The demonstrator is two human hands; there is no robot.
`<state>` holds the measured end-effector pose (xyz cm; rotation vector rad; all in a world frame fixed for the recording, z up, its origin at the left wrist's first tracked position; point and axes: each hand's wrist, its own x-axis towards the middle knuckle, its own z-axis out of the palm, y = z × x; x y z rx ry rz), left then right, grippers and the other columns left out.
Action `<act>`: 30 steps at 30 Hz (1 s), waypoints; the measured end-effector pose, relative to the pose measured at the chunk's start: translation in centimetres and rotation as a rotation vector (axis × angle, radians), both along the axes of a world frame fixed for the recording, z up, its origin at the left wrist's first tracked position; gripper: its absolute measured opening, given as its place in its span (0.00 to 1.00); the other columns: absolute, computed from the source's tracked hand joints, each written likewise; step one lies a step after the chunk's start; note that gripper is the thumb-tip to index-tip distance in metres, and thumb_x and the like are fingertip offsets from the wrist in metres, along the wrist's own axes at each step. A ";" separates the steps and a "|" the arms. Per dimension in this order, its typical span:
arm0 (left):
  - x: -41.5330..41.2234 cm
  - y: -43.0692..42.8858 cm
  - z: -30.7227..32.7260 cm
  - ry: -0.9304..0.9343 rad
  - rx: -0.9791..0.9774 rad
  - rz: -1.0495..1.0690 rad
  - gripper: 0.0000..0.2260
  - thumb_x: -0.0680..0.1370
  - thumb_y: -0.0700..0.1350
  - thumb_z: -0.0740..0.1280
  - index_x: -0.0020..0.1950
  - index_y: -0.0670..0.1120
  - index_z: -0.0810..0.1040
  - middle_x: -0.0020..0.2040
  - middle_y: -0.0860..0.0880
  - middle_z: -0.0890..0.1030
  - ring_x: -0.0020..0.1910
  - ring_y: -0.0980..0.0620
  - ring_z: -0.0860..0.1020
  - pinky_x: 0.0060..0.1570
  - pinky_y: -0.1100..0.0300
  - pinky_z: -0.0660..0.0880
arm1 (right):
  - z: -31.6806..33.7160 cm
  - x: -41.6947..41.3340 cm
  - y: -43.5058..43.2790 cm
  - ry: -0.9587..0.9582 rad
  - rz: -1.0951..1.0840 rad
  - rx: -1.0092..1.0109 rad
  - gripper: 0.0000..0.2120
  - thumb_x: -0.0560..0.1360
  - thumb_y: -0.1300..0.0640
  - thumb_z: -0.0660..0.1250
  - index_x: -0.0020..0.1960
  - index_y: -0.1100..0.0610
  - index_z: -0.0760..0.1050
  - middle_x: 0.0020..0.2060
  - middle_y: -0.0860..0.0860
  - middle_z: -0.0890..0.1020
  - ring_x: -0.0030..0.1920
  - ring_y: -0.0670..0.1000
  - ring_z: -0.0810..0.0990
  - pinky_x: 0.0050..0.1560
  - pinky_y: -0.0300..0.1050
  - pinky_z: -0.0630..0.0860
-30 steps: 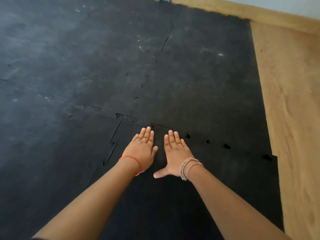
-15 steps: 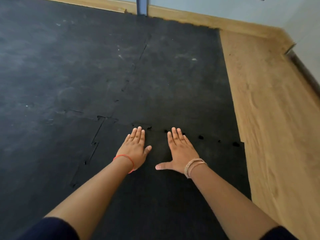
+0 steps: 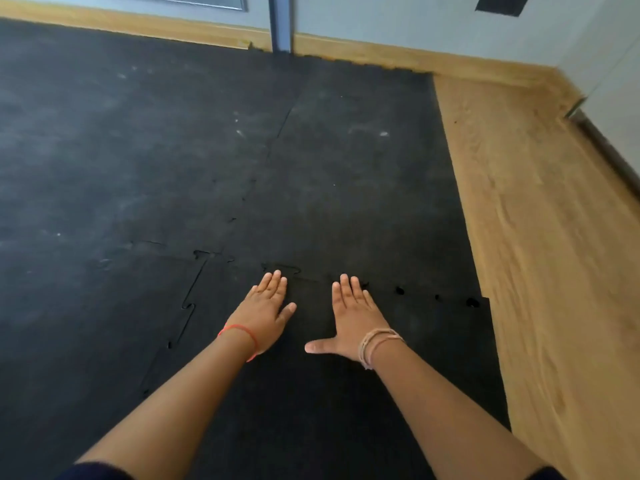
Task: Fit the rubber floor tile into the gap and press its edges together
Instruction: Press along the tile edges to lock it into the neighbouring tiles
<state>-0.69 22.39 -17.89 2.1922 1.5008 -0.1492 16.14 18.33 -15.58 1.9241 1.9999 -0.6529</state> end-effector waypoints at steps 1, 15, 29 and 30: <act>-1.0 -0.4 -0.5 -0.012 0.071 0.031 0.26 0.81 0.53 0.47 0.74 0.43 0.43 0.77 0.47 0.41 0.75 0.52 0.39 0.72 0.57 0.40 | -0.4 -0.1 -1.0 0.022 -0.008 0.038 0.58 0.64 0.26 0.58 0.73 0.61 0.33 0.75 0.57 0.35 0.74 0.57 0.34 0.73 0.52 0.38; -6.5 1.7 -2.8 0.095 0.282 0.275 0.27 0.80 0.54 0.43 0.74 0.44 0.37 0.76 0.47 0.39 0.74 0.52 0.38 0.70 0.59 0.36 | 0.0 -9.7 6.6 -0.022 0.286 -0.096 0.62 0.62 0.31 0.68 0.73 0.64 0.33 0.74 0.59 0.36 0.74 0.56 0.36 0.74 0.50 0.41; 1.0 -1.9 -2.4 0.019 0.249 0.026 0.27 0.80 0.56 0.42 0.71 0.44 0.32 0.70 0.50 0.30 0.69 0.54 0.29 0.69 0.58 0.32 | -2.5 2.4 -1.1 -0.085 -0.050 0.196 0.44 0.71 0.29 0.44 0.74 0.58 0.38 0.76 0.54 0.42 0.75 0.52 0.39 0.73 0.47 0.41; 1.2 -1.8 -2.5 0.044 0.242 0.032 0.27 0.79 0.56 0.41 0.70 0.44 0.31 0.70 0.50 0.30 0.69 0.53 0.29 0.69 0.58 0.32 | -2.3 2.7 -0.4 -0.102 -0.018 0.136 0.45 0.71 0.29 0.44 0.74 0.59 0.38 0.76 0.55 0.42 0.75 0.52 0.41 0.73 0.48 0.42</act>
